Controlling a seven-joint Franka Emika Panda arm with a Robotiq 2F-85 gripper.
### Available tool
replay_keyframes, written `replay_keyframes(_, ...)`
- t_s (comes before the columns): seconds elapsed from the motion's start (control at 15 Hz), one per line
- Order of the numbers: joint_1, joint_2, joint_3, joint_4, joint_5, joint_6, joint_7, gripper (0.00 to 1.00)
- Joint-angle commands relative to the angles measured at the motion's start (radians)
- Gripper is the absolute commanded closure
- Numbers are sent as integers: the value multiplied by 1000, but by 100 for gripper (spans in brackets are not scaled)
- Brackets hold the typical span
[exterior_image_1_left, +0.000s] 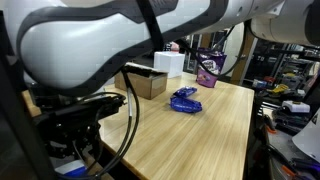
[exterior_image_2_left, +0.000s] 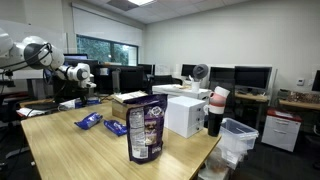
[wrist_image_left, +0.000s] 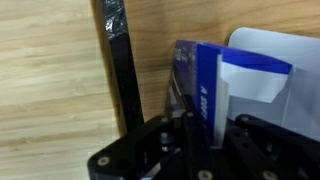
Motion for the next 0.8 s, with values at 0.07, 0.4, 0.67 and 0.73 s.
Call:
replay_keyframes(0.07,4,-40,-14,-36,-7,-14,19,94)
replay_keyframes(0.4,-22,-61,-20,-28,0,-45,-14,94)
replay_keyframes(0.67,-32,-78,-33,-20,-2,-57,-17,94)
replay_keyframes(0.73,-33,-83,-35,-19,-2,-59,-17,94)
